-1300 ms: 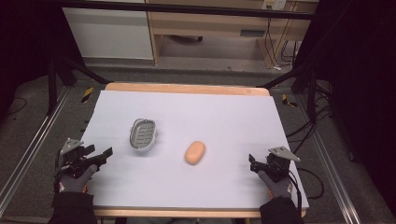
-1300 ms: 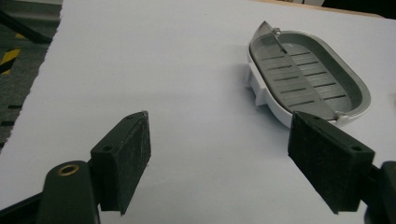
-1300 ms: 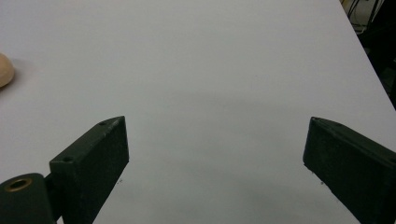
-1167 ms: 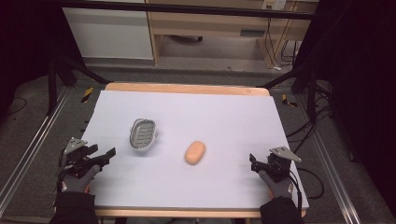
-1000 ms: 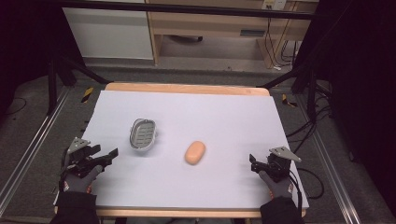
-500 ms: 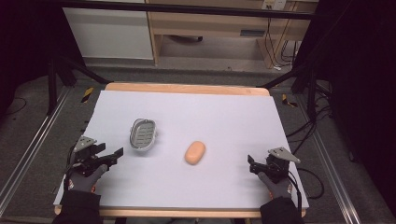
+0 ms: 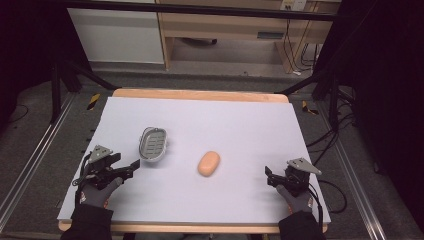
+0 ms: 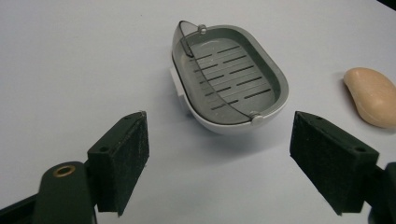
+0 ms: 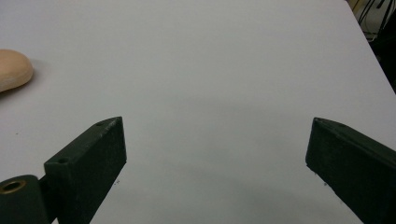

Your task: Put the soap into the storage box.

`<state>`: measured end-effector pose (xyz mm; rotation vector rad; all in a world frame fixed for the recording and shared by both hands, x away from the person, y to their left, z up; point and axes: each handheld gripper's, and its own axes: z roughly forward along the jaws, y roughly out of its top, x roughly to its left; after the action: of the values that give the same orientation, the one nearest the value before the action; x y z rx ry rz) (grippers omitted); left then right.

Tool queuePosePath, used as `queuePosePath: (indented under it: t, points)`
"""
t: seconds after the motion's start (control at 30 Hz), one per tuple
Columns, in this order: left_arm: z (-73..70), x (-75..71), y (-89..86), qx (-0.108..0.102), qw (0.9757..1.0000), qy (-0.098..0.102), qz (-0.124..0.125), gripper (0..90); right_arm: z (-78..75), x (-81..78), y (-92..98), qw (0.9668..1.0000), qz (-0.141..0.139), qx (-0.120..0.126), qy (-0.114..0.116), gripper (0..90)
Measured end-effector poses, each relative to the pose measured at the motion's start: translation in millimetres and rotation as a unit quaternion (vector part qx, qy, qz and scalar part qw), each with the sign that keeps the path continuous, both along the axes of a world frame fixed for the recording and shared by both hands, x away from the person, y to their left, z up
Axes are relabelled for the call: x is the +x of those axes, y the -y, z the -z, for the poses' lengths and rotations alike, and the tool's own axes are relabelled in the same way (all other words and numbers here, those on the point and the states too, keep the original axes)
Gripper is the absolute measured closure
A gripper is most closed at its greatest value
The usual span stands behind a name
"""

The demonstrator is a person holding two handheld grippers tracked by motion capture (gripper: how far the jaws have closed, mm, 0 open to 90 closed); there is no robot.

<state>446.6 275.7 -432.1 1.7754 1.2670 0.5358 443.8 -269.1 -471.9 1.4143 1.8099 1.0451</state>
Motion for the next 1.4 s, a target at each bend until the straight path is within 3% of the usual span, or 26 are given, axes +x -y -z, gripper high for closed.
queuePosePath:
  t: [0.83,1.4]
  points:
    - [-12.0,5.9,17.4,0.009,0.9996,0.004,0.025,18.3,-1.6,-1.7,-0.2,1.0,0.006,0.002,0.002,4.9]
    - [-17.9,14.4,51.8,0.023,0.9983,0.004,0.053,17.7,-2.6,-3.0,-0.8,0.9999,-0.003,0.014,0.005,4.5]
